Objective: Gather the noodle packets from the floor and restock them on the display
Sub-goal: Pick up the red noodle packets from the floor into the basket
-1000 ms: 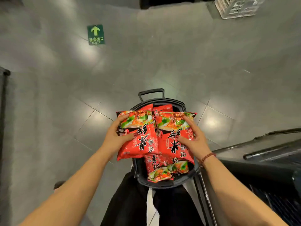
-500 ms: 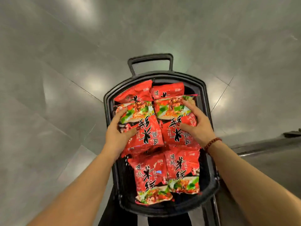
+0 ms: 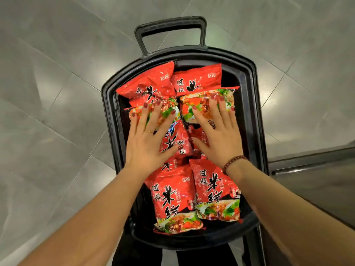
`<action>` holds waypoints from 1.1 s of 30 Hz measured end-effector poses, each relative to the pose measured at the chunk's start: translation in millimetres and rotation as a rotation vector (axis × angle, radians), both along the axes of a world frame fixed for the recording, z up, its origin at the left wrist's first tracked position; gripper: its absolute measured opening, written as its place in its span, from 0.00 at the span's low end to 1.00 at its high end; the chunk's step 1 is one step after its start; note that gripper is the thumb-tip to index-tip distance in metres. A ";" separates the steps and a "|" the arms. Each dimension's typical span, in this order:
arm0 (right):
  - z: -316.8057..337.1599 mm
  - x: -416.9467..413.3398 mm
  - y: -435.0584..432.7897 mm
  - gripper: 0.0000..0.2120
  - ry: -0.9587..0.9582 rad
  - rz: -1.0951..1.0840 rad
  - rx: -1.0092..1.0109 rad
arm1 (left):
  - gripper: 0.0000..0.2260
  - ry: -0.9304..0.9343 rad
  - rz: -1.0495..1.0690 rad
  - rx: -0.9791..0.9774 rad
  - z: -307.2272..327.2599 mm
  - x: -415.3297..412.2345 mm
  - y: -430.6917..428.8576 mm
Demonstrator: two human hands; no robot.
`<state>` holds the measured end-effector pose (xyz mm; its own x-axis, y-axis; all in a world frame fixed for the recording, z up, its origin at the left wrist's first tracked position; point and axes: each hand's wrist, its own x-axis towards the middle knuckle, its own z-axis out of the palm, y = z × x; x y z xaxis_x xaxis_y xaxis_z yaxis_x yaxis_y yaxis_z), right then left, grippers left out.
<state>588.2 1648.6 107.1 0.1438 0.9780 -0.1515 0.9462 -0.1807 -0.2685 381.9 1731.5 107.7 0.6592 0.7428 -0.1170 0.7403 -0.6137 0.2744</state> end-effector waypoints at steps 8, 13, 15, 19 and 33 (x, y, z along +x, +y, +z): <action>-24.5 -1.9 2.2 0.42 -0.058 -0.045 -0.129 | 0.39 0.095 -0.017 -0.050 -27.0 2.5 6.9; 9.6 -8.7 -2.9 0.37 -0.051 -0.116 -0.129 | 0.37 0.111 -0.102 -0.100 3.0 7.2 16.0; 42.6 -14.3 -7.3 0.33 -0.003 -0.214 -0.060 | 0.35 0.071 -0.160 -0.110 32.2 5.6 21.3; 126.1 -36.2 -30.2 0.30 0.063 -0.455 0.041 | 0.28 -0.043 -0.334 -0.123 109.9 1.7 30.3; 371.1 -169.7 -207.5 0.31 -0.005 -1.309 0.070 | 0.26 -0.161 -1.142 -0.088 369.2 45.7 -68.8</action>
<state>418.5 1441.1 478.2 0.9874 0.1204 -0.1028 0.0829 -0.9466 -0.3117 427.6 1662.6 477.0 0.9532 -0.3023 0.0077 -0.2812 -0.8766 0.3906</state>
